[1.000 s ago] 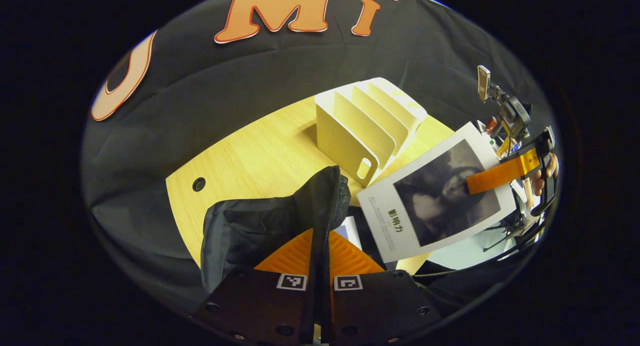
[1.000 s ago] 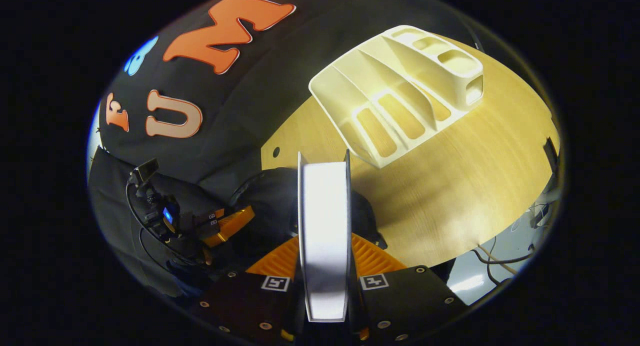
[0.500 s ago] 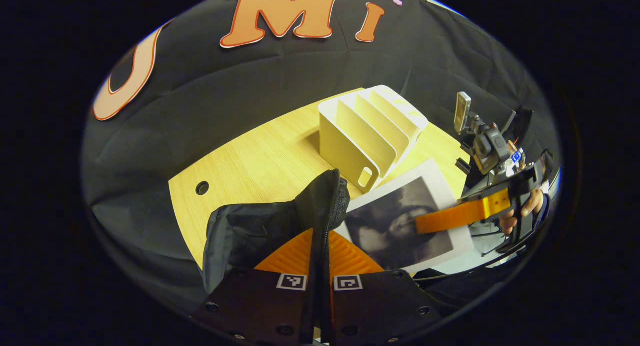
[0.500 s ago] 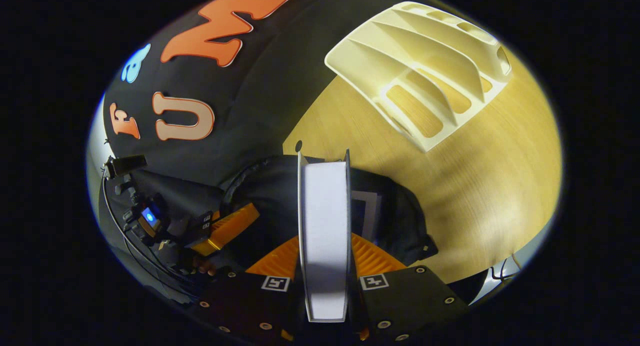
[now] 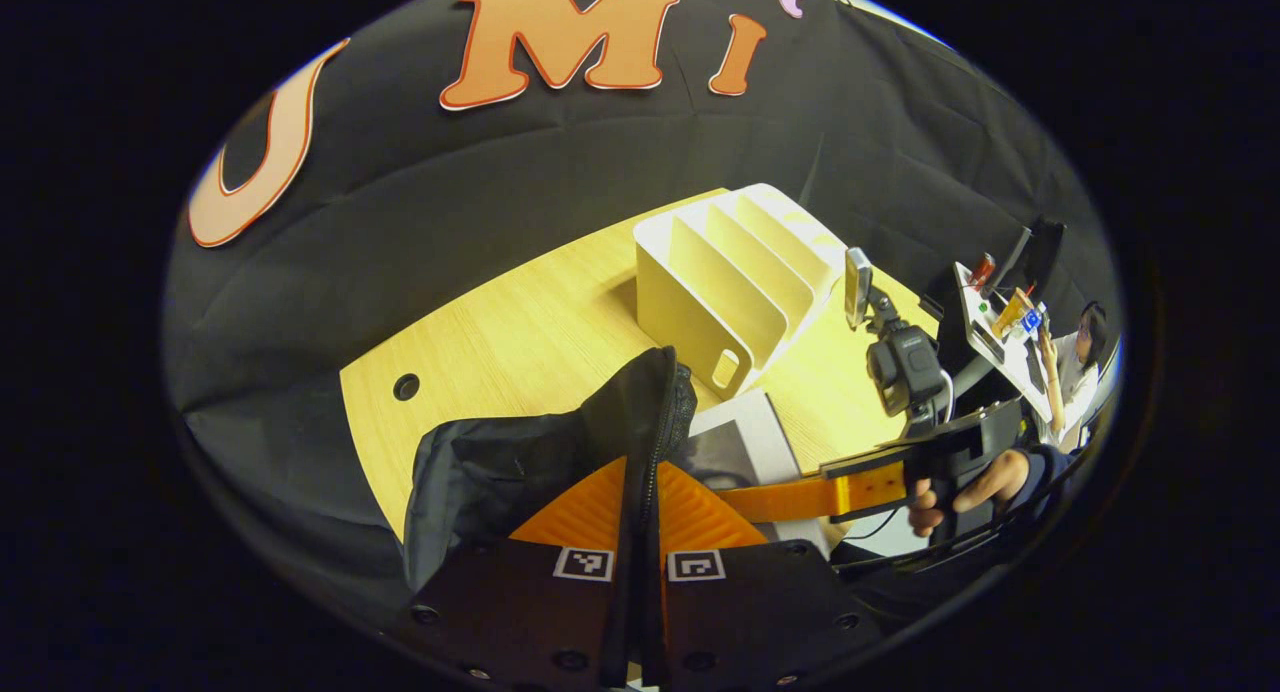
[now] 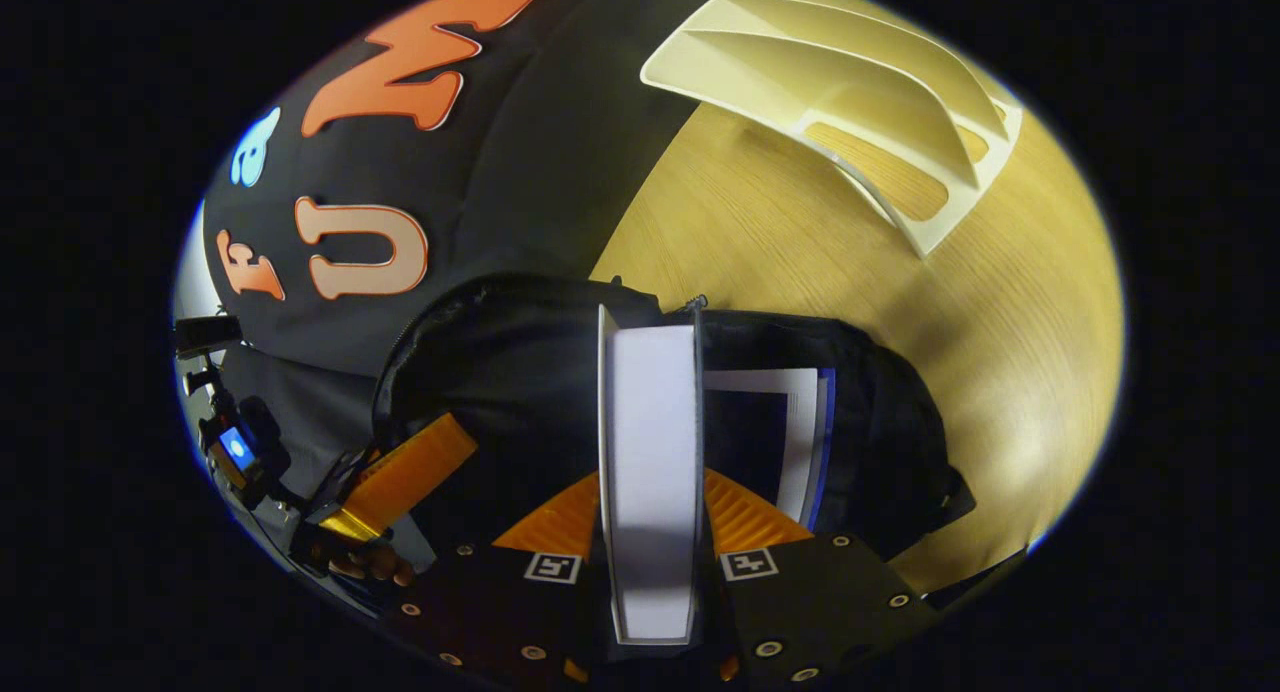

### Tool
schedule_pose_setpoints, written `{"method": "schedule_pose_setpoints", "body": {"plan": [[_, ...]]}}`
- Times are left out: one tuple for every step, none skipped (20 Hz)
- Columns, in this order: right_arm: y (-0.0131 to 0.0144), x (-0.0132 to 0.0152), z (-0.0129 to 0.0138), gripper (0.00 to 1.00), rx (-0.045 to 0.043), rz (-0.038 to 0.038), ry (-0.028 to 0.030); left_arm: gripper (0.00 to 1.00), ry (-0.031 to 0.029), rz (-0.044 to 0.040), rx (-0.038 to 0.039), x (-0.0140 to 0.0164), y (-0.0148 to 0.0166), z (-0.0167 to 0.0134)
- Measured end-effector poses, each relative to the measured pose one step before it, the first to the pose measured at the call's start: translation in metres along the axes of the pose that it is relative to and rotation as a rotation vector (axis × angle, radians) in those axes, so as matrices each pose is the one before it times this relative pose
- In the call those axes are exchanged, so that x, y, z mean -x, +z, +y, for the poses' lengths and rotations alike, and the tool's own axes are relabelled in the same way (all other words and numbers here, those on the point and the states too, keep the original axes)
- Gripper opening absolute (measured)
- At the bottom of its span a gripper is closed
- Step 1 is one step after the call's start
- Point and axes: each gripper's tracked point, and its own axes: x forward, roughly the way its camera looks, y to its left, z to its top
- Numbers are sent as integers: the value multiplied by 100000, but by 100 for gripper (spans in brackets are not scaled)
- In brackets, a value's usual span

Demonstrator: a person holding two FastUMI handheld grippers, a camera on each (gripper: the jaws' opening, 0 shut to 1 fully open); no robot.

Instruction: Open the schoolbag, grab two books from the bookshelf and put them into the schoolbag.

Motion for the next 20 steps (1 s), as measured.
{"method": "schedule_pose_setpoints", "body": {"plan": [[-139,-611,30,36,-1940,-895,1484,6,-570,130,166,-39,-102,-312],[-344,-570,-125,36,-1586,84,1277,6,-421,-86,69,121,23,-364],[-99,-508,-12,36,-1182,-400,1261,6,-228,-40,-180,-94,75,-180],[-411,-592,-392,36,10,54,-446,6,-128,-52,-201,-43,-18,-62],[-456,-493,-271,36,248,703,50,6,3,-6,8,41,-4,-178],[-280,-367,-210,36,-560,935,-5,6,-210,-121,209,4,23,-130],[375,-389,207,36,-1212,-854,496,6,-108,-11,652,-38,-116,97],[-36,-218,-23,36,-238,364,52,6,-113,-167,679,36,-76,-29],[46,-181,26,36,173,21,111,6,17,-333,499,63,-69,82],[5,-66,24,29,256,935,-394,6,249,-582,376,15,35,128],[103,53,-234,36,224,-217,-1650,6,359,-428,620,48,68,136],[-18,-18,-505,39,1311,79,-3271,6,523,-323,1134,-15,-79,147],[353,-87,-791,42,2749,-159,-3658,6,44,-136,1168,-101,-191,101],[-35,567,-449,68,2159,231,-2435,6,-25,-202,1458,-217,-183,66],[231,286,-534,60,1665,-119,-2333,6,-213,22,874,-2,-217,-86],[220,519,-675,63,1904,-296,-2665,6,105,160,888,-105,-162,-74],[211,353,-735,87,2523,-723,-2764,6,-7,153,14,-198,-93,-143],[247,368,-659,97,2138,-490,-2911,6,344,71,-641,-106,-118,-122],[372,447,-537,97,1710,-571,-1891,6,274,149,-1041,93,-199,-134],[429,595,-312,98,1059,-777,-638,6,620,120,-447,-120,-29,-45]]}}
